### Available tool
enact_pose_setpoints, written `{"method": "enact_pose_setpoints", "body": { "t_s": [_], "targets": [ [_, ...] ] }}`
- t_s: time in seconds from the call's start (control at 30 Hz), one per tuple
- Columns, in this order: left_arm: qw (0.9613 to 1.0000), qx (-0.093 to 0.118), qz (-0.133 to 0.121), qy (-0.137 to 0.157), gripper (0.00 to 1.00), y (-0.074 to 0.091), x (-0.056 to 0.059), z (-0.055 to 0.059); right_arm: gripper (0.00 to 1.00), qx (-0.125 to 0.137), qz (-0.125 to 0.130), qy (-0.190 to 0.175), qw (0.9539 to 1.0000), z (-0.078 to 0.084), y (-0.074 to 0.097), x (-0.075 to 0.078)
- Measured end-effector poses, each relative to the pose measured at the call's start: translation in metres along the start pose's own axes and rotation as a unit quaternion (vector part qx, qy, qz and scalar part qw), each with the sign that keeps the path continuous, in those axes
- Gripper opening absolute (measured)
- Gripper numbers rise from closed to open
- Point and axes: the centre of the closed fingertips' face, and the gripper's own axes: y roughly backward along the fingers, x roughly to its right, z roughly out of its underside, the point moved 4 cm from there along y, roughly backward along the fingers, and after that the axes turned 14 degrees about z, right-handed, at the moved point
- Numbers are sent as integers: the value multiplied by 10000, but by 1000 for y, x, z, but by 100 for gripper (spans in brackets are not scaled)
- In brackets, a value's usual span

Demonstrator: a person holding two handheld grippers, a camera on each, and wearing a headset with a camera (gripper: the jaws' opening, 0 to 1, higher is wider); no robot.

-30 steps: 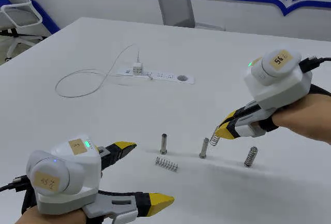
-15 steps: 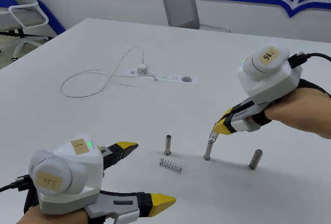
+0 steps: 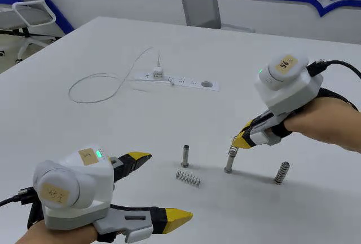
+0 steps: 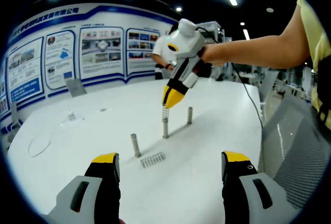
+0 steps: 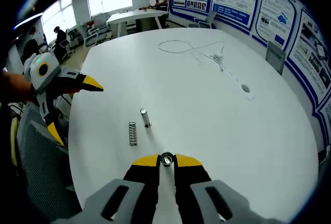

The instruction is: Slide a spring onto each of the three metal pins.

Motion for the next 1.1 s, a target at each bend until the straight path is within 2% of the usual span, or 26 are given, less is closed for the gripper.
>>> {"method": "enact_pose_setpoints", "body": {
  "t_s": [0.63,0.93,1.1],
  "targets": [
    [10000,-29,-22,35,82,1,-2,4,12,-352,-33,-108,9993,21,-33,-5],
    [10000,-23,-33,43,82,2,-2,4,13,-341,-41,-105,9994,25,-36,-6],
    [10000,-27,-20,33,82,1,-1,4,16,-252,75,-21,9997,21,-28,-3]
  ]
}}
